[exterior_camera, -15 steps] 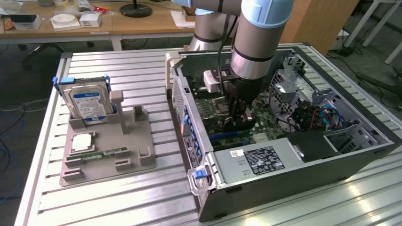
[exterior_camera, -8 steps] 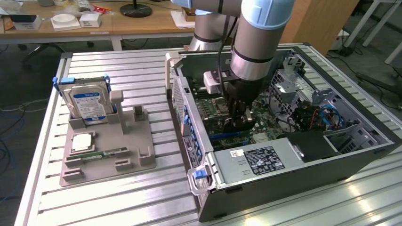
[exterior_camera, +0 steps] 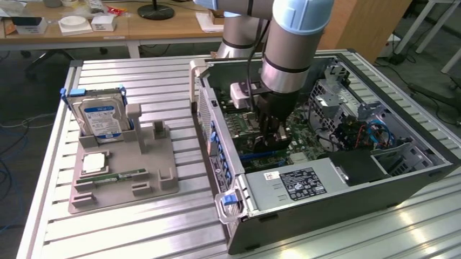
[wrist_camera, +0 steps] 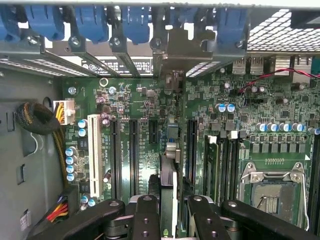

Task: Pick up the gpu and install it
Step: 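Insert the gpu into the slot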

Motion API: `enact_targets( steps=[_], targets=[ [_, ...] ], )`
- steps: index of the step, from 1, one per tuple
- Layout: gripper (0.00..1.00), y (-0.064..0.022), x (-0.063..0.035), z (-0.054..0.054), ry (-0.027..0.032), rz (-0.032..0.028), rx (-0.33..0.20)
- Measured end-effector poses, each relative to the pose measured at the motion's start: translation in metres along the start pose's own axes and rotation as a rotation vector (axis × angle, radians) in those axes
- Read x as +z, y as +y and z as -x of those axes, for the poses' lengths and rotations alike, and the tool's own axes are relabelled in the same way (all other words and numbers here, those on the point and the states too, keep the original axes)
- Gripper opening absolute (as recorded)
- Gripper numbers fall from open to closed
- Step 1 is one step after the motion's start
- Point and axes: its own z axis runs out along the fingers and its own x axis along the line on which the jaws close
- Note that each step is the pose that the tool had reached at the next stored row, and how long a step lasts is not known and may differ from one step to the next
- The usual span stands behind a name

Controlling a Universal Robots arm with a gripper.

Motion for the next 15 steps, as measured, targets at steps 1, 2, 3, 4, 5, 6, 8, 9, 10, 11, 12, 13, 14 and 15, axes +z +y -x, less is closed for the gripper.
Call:
enact_targets(
  steps=[1, 2, 3, 4, 5, 6, 8, 9, 10, 11, 12, 13, 14, 15],
  targets=[
    [0.26, 0.0001, 0.0001, -0.0001, 0.0001, 0.0000, 0.000],
    [0.26, 0.0002, 0.0002, -0.0001, 0.0001, 0.0001, 0.000],
    [0.26, 0.0005, 0.0004, -0.0001, 0.0002, 0.0001, 0.000],
    [0.26, 0.0008, 0.0005, -0.0001, 0.0002, 0.0001, 0.000],
    [0.26, 0.0012, 0.0007, -0.0001, 0.0002, 0.0001, 0.000],
    [0.26, 0.0013, 0.0008, -0.0001, 0.0001, 0.0001, 0.000],
    [0.26, 0.0015, 0.0011, -0.0001, 0.0001, 0.0001, 0.000],
    [0.26, 0.0019, 0.0014, -0.0001, 0.0000, 0.0000, 0.000],
    [0.26, 0.0021, 0.0016, -0.0001, 0.0001, 0.0000, 0.000],
    [0.26, 0.0022, 0.0018, -0.0001, 0.0001, 0.0001, 0.000],
    [0.26, 0.0021, 0.0020, -0.0001, 0.0002, 0.0001, 0.000],
    [0.26, 0.0022, 0.0023, -0.0001, 0.0001, 0.0001, 0.000],
    [0.26, 0.0022, 0.0026, -0.0001, 0.0000, 0.0000, 0.000],
    [0.26, 0.0022, 0.0028, -0.0002, 0.0000, 0.0000, 0.000]
  ],
)
